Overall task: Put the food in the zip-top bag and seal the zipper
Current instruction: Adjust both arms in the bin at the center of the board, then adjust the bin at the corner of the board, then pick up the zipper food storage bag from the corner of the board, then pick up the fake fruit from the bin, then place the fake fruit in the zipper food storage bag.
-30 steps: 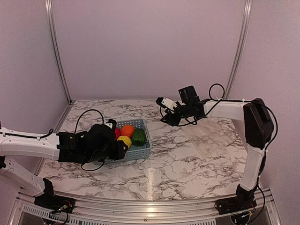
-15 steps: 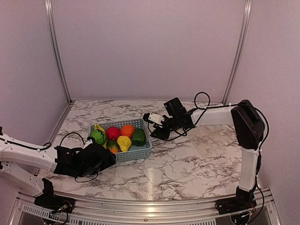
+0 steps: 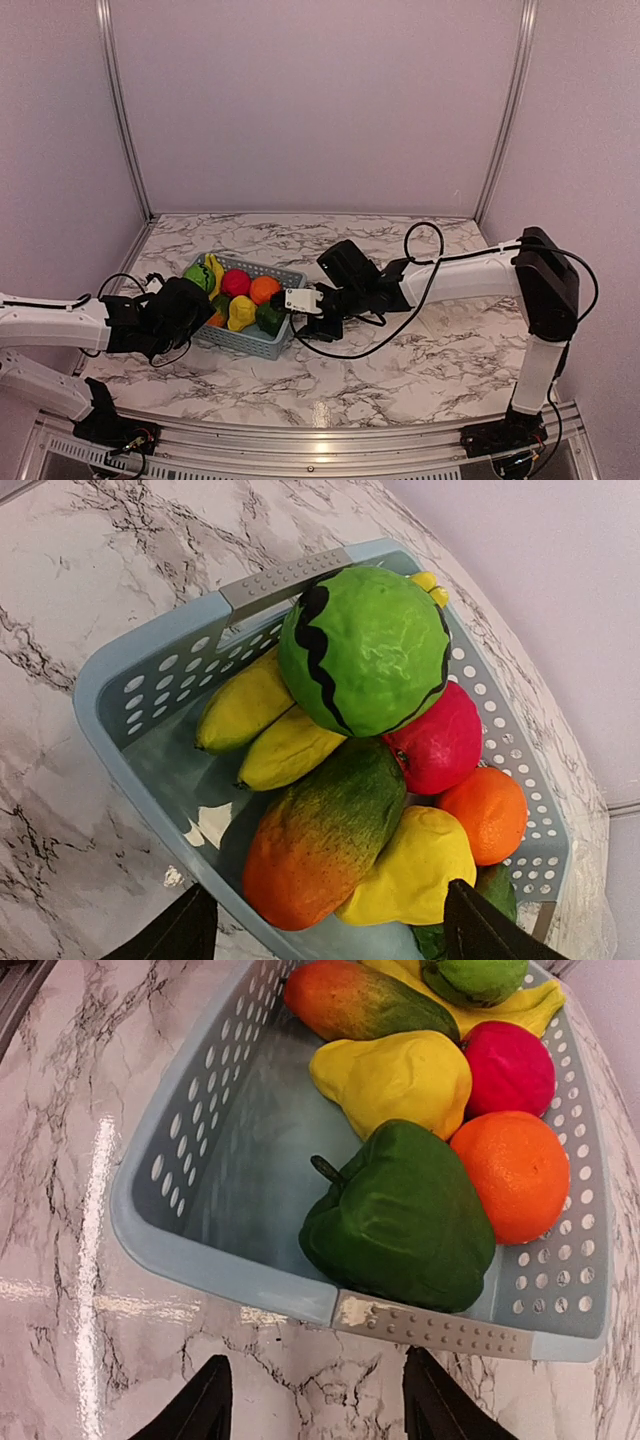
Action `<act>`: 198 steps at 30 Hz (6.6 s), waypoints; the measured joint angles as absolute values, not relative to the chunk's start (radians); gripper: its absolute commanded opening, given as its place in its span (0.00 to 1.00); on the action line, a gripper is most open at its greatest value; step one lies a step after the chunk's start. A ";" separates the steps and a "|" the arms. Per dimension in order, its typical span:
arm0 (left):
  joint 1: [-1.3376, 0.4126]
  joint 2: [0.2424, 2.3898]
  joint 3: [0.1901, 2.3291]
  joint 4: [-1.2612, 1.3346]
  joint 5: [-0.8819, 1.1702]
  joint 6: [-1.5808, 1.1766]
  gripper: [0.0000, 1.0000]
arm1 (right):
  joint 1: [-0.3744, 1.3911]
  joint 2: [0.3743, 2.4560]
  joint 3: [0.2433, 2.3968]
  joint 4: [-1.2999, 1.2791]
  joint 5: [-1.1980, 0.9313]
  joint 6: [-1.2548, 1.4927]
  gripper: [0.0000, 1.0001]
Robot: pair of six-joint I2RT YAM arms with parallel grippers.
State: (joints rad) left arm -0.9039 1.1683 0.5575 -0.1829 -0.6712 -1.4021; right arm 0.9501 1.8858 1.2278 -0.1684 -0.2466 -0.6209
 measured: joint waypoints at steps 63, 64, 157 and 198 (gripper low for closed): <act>-0.742 1.631 1.046 -0.118 -0.616 -0.653 0.77 | 0.426 1.724 1.156 -0.451 0.181 -0.337 0.00; -0.742 1.616 1.052 -0.121 -0.620 -0.638 0.80 | 0.426 1.705 1.168 -0.453 0.173 -0.337 0.00; -0.949 2.068 1.510 0.652 -0.050 -0.729 0.21 | 0.411 1.623 1.398 -0.451 -0.402 -0.171 0.00; -0.949 2.194 1.811 0.344 -0.252 -0.743 0.07 | 0.405 1.531 1.396 -0.404 -0.616 -0.052 0.00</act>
